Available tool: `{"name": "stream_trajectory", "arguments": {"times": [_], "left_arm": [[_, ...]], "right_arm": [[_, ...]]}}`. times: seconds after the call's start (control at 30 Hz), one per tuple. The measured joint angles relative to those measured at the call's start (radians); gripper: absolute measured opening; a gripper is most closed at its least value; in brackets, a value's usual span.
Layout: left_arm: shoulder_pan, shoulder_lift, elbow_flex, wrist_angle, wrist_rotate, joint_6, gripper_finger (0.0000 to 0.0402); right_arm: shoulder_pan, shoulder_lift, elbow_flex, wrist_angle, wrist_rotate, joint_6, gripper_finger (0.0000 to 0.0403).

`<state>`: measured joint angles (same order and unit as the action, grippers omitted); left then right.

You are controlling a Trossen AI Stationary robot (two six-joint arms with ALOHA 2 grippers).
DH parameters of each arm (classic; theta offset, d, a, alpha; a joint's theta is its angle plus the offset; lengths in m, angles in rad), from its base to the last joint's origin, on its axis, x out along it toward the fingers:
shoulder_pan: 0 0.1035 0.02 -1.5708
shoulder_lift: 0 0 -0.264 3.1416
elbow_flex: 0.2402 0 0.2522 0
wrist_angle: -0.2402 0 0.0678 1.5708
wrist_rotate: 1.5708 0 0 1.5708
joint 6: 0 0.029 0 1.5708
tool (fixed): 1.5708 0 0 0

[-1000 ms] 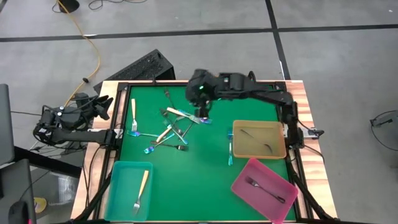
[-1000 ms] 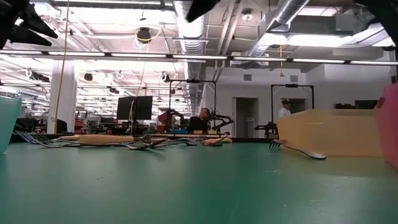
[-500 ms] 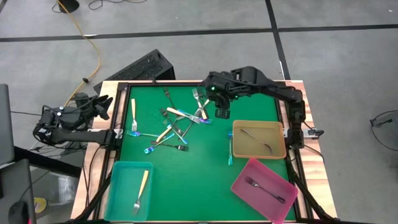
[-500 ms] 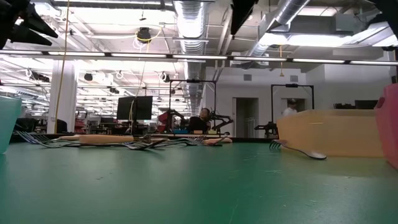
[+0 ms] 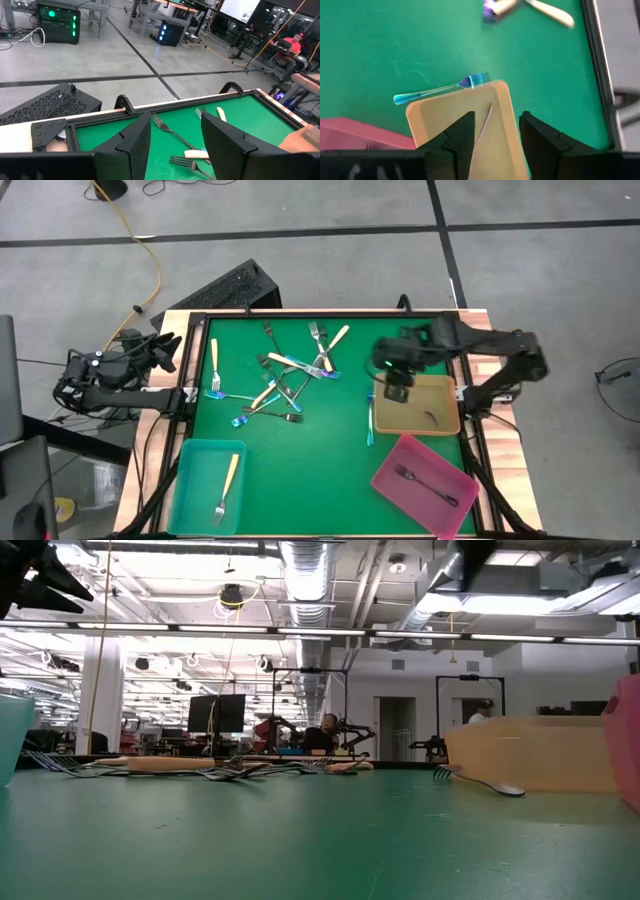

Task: Sort silverware by color (type)
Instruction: Put the blue fork into the orange bin

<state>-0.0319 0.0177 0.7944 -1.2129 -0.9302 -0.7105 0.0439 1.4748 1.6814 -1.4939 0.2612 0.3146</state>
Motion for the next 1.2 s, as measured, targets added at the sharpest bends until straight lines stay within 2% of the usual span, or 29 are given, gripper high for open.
{"name": "stream_trajectory", "arguments": {"times": [0.1, 0.27, 0.37, 0.47, 0.6, 0.77, 1.0, 1.2], "left_arm": [[0.000, 0.000, 0.000, 0.000, -0.005, 0.000, 0.0158], [0.000, 0.000, 0.000, 0.000, -0.015, -0.001, 0.0158], [0.000, 0.000, 0.000, 0.000, -0.023, -0.001, 0.0158], [0.000, 0.000, 0.001, 0.000, -0.041, -0.002, 0.0158], [0.000, 0.000, 0.002, 0.001, -0.045, -0.002, 0.0158], [0.000, 0.000, 0.002, 0.001, -0.046, -0.002, 0.0158], [0.000, 0.000, 0.002, 0.001, -0.050, -0.002, 0.0158], [0.000, 0.000, 0.002, 0.000, -0.050, -0.001, 0.0158]], "right_arm": [[0.069, -0.111, -0.190, 0.131, 0.043, 0.144, 0.0175], [0.163, -0.204, -0.477, 0.497, 0.127, 0.391, 0.0175], [0.198, -0.178, -0.583, 0.722, 0.133, 0.358, 0.0175], [0.214, -0.097, -0.609, 0.851, 0.130, 0.252, 0.0175], [0.203, 0.020, -0.538, 0.825, 0.047, 0.072, 0.0175], [0.193, 0.165, -0.373, 0.689, -0.082, -0.240, 0.0175], [0.188, 0.416, -0.091, 0.412, -0.105, -0.611, 0.0175], [0.190, 0.609, 0.067, 0.216, -0.106, -0.840, 0.0175]]}}
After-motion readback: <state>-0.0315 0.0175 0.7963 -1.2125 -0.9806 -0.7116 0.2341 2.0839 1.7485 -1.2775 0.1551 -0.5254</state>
